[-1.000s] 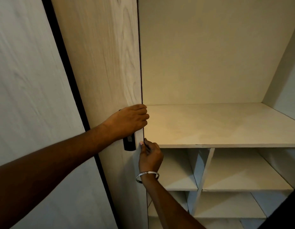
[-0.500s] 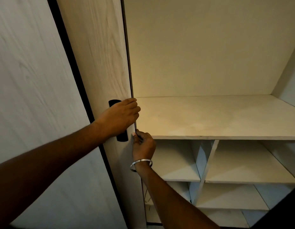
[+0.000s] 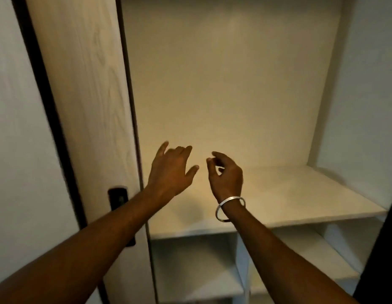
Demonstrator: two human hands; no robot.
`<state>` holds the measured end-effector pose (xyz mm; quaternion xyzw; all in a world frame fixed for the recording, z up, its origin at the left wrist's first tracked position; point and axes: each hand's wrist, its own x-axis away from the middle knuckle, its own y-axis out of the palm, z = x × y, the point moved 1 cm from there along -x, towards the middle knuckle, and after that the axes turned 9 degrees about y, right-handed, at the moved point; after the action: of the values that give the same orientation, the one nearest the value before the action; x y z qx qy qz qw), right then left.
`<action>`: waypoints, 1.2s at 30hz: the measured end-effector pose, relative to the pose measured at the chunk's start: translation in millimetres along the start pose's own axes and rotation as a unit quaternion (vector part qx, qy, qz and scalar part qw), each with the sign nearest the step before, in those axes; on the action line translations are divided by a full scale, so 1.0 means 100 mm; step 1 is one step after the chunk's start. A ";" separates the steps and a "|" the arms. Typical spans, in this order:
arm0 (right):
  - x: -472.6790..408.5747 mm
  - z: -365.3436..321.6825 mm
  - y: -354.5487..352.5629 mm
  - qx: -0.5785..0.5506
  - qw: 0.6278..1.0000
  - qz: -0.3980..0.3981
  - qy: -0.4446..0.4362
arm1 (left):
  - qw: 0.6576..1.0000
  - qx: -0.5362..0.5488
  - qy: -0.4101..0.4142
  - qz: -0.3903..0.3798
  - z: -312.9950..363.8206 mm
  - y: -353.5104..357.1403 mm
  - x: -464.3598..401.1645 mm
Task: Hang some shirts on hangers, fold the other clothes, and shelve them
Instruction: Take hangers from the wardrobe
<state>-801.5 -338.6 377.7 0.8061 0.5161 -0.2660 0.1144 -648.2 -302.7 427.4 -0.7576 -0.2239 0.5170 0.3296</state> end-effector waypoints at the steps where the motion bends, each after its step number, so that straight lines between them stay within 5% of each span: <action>1: -0.26 -0.14 -0.14 0.016 1.000 0.016 -0.021 | 0.999 0.041 -0.026 0.021 0.04 -0.09 -0.21; 7: -1.44 -1.26 -0.95 0.110 0.980 0.095 -0.137 | 0.970 0.187 -0.072 0.139 0.30 -0.93 -1.43; 13: -2.13 -2.05 -1.69 0.171 0.951 0.173 -0.189 | 0.953 0.218 -0.026 0.210 0.60 -1.60 -2.32; 25: -2.83 -2.18 -2.65 0.184 0.940 0.235 -0.168 | 0.922 0.271 0.040 0.272 0.80 -1.76 -3.19; 36: -4.26 -2.55 -2.83 0.080 0.955 0.194 -0.209 | 0.859 0.284 -0.061 0.421 0.60 -2.16 -4.37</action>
<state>-1113.8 -425.9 848.3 0.8237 0.2914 -0.4415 0.2042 -863.5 -436.2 847.9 -0.6198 0.2534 0.6932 0.2667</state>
